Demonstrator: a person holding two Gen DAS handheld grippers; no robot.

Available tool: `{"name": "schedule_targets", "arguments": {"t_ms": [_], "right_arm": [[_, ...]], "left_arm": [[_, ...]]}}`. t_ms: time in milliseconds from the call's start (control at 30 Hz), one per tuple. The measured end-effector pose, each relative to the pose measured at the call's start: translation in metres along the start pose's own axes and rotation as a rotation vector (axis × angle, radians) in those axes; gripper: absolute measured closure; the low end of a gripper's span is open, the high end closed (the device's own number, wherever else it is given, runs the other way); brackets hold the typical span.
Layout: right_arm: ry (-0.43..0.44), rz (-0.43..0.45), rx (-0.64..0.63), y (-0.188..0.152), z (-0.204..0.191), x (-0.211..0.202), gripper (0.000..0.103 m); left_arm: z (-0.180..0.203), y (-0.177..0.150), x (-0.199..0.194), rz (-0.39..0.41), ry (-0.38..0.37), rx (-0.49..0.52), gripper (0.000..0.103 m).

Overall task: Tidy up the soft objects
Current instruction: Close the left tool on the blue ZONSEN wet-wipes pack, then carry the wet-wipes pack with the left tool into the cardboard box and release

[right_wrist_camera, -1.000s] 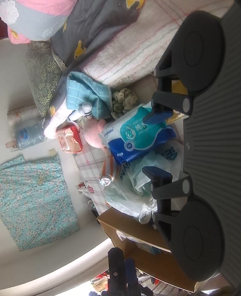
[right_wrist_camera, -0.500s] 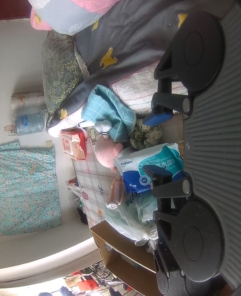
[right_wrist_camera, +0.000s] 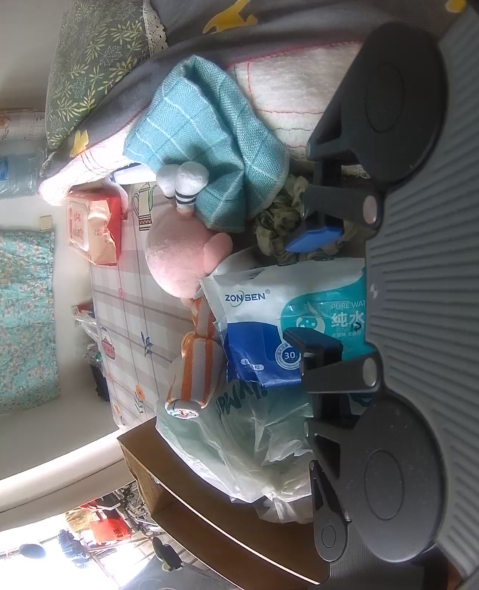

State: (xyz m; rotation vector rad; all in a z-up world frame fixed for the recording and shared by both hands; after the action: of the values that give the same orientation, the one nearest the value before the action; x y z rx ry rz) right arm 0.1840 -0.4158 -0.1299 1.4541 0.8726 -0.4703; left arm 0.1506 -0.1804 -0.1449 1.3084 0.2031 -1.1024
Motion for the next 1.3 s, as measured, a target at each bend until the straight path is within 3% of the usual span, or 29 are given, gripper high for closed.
{"name": "schedule_targets", "arguments": {"t_ms": [100, 267, 633, 1033, 1200, 1300], "right_arm": [[0.055, -0.016, 0.007, 0.001, -0.005, 0.012, 0.056], [0.079, -0.014, -0.018, -0.001, -0.015, 0.015, 0.052], [0.054, 0.002, 0.019, -0.008, -0.022, -0.025, 0.060], [0.019, 0.126, 0.060, 0.003, -0.060, -0.116, 0.060], [0.071, 0.175, 0.030, 0.018, -0.110, -0.140, 0.060], [0.147, 0.186, 0.025, 0.027, -0.150, -0.143, 0.060]], "left_arm": [[-0.002, 0.001, 0.006, -0.010, -0.008, -0.010, 0.037], [-0.002, 0.003, 0.015, -0.005, -0.020, -0.025, 0.037], [0.012, 0.002, -0.015, 0.037, -0.053, -0.015, 0.037], [0.026, 0.009, -0.098, 0.189, -0.113, 0.025, 0.037], [0.002, 0.012, -0.148, 0.274, -0.071, 0.011, 0.037], [-0.023, 0.010, -0.181, 0.315, 0.002, 0.005, 0.037]]}}
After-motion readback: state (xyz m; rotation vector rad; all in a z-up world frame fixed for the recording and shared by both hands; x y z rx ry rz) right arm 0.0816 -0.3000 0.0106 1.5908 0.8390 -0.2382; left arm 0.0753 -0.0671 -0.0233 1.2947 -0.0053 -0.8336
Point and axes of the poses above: each gripper's, at about its wrist camera, not at the fingertips, and x roughly the way its jaws point, z to its right, y to its top, the point moved 7 cm from there along x, roughly the way its jaws point, and after that the axes turned 11 degrees about -y, right-handed, at the moved point
